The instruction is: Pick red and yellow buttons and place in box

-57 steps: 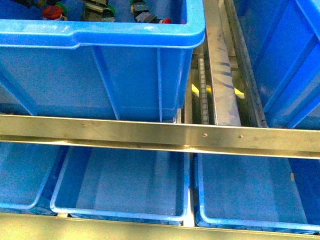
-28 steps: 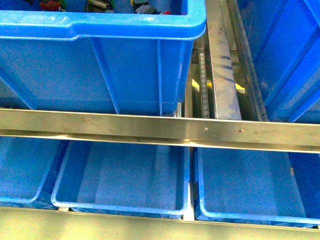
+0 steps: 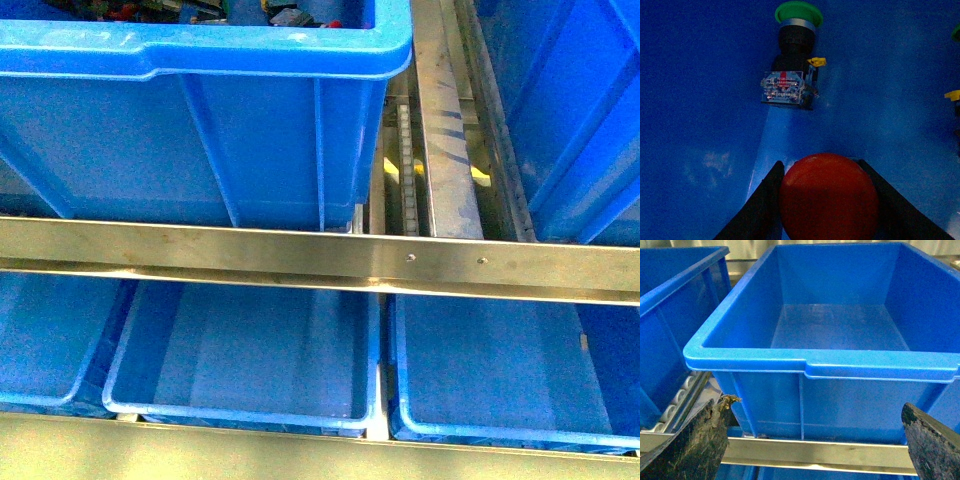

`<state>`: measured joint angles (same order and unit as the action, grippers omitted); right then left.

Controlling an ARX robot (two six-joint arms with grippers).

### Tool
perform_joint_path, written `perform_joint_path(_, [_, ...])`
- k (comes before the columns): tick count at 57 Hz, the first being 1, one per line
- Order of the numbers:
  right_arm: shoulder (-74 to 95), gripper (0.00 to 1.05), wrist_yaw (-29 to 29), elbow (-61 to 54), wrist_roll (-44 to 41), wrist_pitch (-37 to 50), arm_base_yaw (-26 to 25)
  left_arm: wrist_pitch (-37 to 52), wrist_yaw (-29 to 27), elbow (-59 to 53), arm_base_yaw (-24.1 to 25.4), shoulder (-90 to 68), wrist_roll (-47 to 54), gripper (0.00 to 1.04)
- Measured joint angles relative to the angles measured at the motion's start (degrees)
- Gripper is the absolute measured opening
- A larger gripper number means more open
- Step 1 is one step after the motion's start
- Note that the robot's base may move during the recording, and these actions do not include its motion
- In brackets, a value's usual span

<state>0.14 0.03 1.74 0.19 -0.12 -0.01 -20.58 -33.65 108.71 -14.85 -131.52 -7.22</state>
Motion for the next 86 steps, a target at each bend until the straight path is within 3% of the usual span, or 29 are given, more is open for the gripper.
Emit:
perform_joint_path(16, [0.0, 0.99, 0.0, 0.0, 0.0, 0.0, 0.0, 6.0, 1.4, -4.1, 0.0, 2.1, -2.1, 0.34])
perform_joint_path(35, [0.0, 0.99, 0.0, 0.0, 0.0, 0.0, 0.0, 32.7, 8.0, -21.4, -1.5, 17.9, -10.3, 0.34])
perform_joint_path(42, [0.0, 0.99, 0.0, 0.0, 0.0, 0.0, 0.0, 46.7, 14.1, -32.9, -3.5, 27.1, -17.3, 0.34])
perform_joint_path(54, [0.0, 0.99, 0.0, 0.0, 0.0, 0.0, 0.0, 61.2, 25.0, -43.6, -7.0, 29.9, -30.6, 0.34])
perform_joint_path(68, [0.0, 0.99, 0.0, 0.0, 0.0, 0.0, 0.0, 64.9, 35.7, -41.1, -16.0, 29.4, -37.6, 0.34])
perform_joint_path(74, [0.0, 0.99, 0.0, 0.0, 0.0, 0.0, 0.0, 60.6, 41.0, -37.1, -20.3, 28.3, -37.2, 0.34])
perform_joint_path(86, [0.0, 0.99, 0.0, 0.0, 0.0, 0.0, 0.0, 54.3, 46.6, -35.6, -23.0, 28.6, -35.7, 0.34])
